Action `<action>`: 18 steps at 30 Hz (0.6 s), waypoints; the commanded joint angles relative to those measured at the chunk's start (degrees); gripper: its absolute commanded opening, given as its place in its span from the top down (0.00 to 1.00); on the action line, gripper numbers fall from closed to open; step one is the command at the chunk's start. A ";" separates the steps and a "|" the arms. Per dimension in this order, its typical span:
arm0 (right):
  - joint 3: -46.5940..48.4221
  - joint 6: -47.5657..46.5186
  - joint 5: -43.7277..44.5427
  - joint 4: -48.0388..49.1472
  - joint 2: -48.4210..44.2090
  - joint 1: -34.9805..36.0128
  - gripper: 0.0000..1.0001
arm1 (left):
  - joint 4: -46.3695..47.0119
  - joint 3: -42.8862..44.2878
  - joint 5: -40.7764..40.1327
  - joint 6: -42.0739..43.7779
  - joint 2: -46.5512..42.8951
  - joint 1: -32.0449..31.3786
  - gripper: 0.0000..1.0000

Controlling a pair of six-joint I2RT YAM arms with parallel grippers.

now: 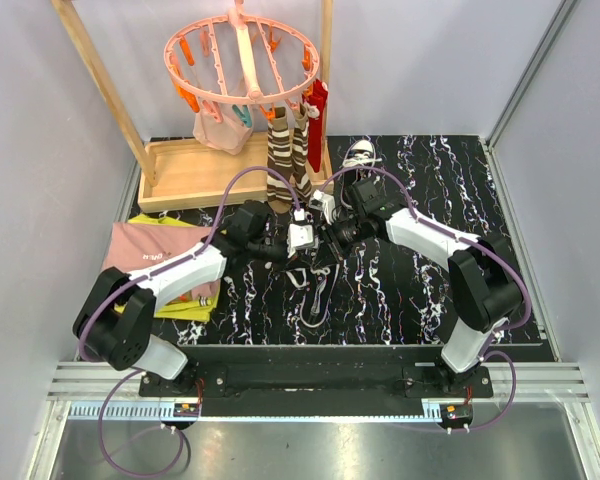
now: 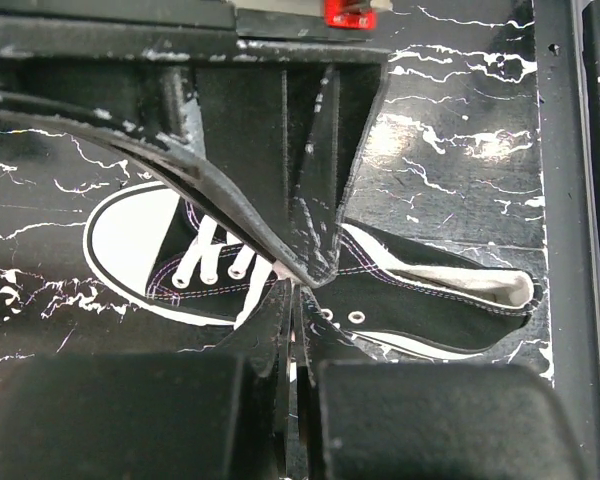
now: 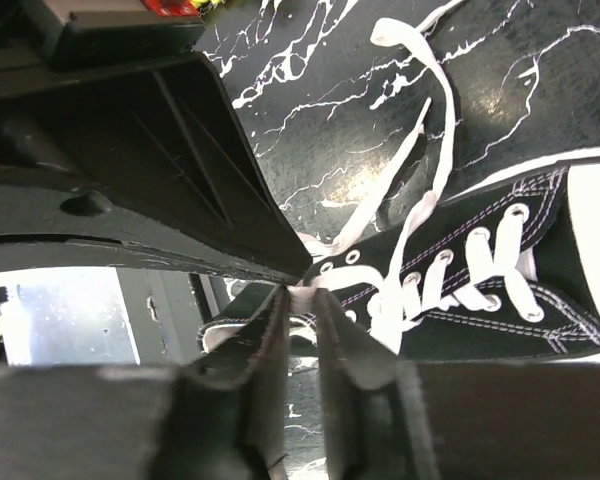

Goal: Tie the shoes

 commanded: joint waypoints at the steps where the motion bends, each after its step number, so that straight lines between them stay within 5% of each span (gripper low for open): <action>1: 0.51 -1.02 0.76 1.88 -0.38 0.53 0.91 | 0.90 2.71 2.00 0.63 0.61 0.25 1.00; 3: 0.07 -1.28 1.02 1.97 -0.91 0.53 1.00 | -0.07 2.62 1.39 1.07 0.43 0.51 0.95; 7: -0.64 -1.81 1.55 1.97 -1.61 0.53 1.00 | -7.18 4.55 -0.37 4.74 -0.97 5.06 0.58; 13: -1.43 -2.34 1.73 2.05 -2.32 0.53 1.00 | -23.08 9.47 -4.23 22.82 1.65 13.86 0.43; 18: -1.25 -2.16 2.25 2.05 -2.32 0.53 1.00 | -31.80 11.76 -6.60 31.92 5.70 14.31 0.36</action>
